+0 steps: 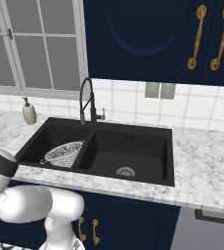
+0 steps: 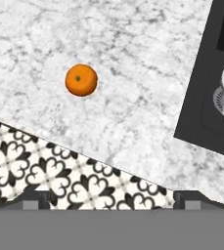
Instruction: Put the colander in the sink, put the tangerine in the colander, and turn on the sink faucet and pour water over the colander.
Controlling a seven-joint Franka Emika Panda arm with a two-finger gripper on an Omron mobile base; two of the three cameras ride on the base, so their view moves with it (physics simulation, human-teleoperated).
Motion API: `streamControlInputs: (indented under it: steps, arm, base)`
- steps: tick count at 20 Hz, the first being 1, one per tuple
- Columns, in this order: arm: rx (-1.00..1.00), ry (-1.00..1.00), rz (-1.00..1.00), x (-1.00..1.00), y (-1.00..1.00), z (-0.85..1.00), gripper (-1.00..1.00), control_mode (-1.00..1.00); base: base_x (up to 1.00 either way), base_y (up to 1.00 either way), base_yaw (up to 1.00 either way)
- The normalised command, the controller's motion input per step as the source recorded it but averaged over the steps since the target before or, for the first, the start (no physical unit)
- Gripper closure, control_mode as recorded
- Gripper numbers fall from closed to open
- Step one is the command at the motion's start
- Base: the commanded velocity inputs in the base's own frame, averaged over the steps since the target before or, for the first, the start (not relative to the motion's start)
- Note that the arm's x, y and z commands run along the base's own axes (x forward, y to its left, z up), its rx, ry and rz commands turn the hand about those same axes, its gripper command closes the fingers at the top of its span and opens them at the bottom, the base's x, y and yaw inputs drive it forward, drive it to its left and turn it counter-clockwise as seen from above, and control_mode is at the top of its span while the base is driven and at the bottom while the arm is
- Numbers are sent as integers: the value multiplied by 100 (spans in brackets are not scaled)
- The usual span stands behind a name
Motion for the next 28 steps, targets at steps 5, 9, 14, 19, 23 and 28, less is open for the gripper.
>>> streamControlInputs:
  steps: [5, 9, 14, 19, 23, 28]
  arm:
    - [0, -3, 0, 29, 62, -18, -100, -100]
    - [0, 0, 0, 42, 47, -27, -100, -100]
    - [-1, 0, 0, 34, 33, -33, -100, -100]
    - [-1, 2, -1, 26, 3, -28, -100, -100]
    - [0, 1, -1, 27, 0, -36, -100, -100]
    - [0, 0, 0, 20, 2, -44, -100, -100]
  base:
    - [0, 0, 0]
    - [0, 0, 0]
    - [0, 0, 0]
    - [0, 0, 0]
    - [0, 0, 0]
    - [0, 0, 0]
